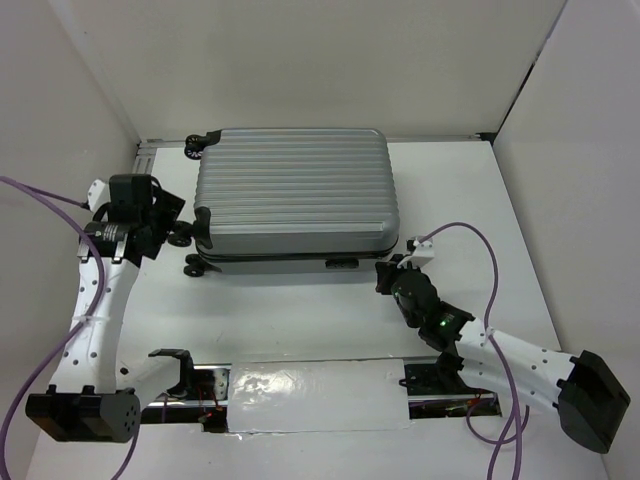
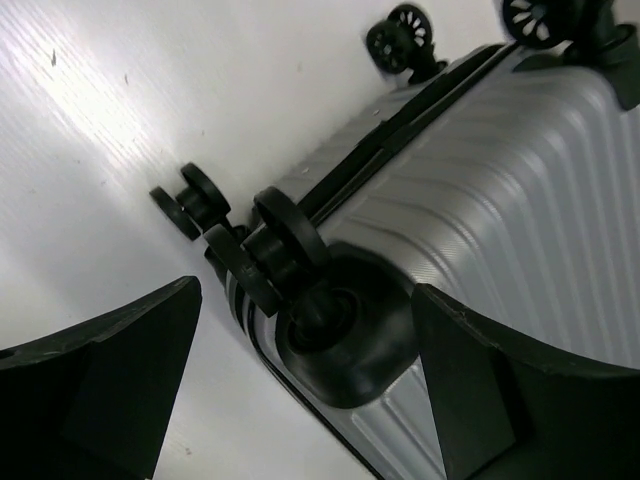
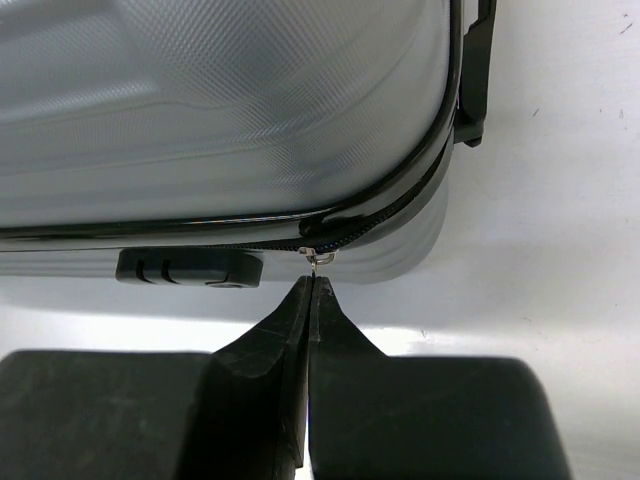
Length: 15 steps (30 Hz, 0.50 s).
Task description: Pack the luggage
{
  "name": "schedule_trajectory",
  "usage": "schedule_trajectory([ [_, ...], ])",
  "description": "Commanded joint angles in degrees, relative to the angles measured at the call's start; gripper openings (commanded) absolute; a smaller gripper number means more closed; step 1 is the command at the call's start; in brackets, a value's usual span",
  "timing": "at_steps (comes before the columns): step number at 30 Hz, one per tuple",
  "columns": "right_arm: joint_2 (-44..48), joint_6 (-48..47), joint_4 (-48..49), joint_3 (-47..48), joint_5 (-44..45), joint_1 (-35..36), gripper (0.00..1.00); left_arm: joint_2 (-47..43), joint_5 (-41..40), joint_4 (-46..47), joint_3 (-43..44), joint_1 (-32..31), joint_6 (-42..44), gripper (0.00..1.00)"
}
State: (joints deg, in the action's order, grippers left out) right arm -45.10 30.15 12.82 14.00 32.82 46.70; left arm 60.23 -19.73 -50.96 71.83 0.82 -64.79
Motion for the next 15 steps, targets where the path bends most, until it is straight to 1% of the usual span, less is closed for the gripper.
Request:
schedule_trajectory([
  [1,0.98,-0.27,-0.07,0.59,0.76,1.12,0.00,0.59,4.34,0.59,-3.01,-0.29,-3.66,0.99],
  [3,1.51,-0.80,-0.07,0.59,1.28,1.12,0.00,1.12,5.48,1.39,-4.42,-0.82,-4.98,0.99],
  [4,1.51,-0.80,-0.60,0.59,1.28,1.12,0.00,1.73,5.49,1.39,-4.94,-2.04,-5.51,0.99],
  [5,1.51,-1.32,-0.60,0.59,1.28,1.12,0.00,2.35,4.79,1.39,-4.95,-2.05,-5.52,0.99],
  [6,1.51,-1.32,-0.60,0.59,1.28,1.12,0.00,3.66,4.00,0.52,-4.43,-2.57,-7.61,0.99],
  [8,2.21,-1.32,-0.60,0.59,1.28,1.12,0.00,4.20,3.47,0.51,-4.42,-2.58,-8.15,0.95],
  [11,3.35,-0.80,-1.30,0.06,1.81,1.12,0.00,5.52,2.94,2.00,-4.42,-3.89,-11.22,0.90],
  [12,3.35,-0.80,-1.31,0.06,1.29,1.12,0.00,6.12,1.29,2.00,-5.03,-4.59,-12.80,0.88],
  [15,3.88,-0.18,-1.83,0.06,1.28,1.12,0.00,7.44,0.57,2.00,-5.04,-4.60,-14.74,0.75],
])
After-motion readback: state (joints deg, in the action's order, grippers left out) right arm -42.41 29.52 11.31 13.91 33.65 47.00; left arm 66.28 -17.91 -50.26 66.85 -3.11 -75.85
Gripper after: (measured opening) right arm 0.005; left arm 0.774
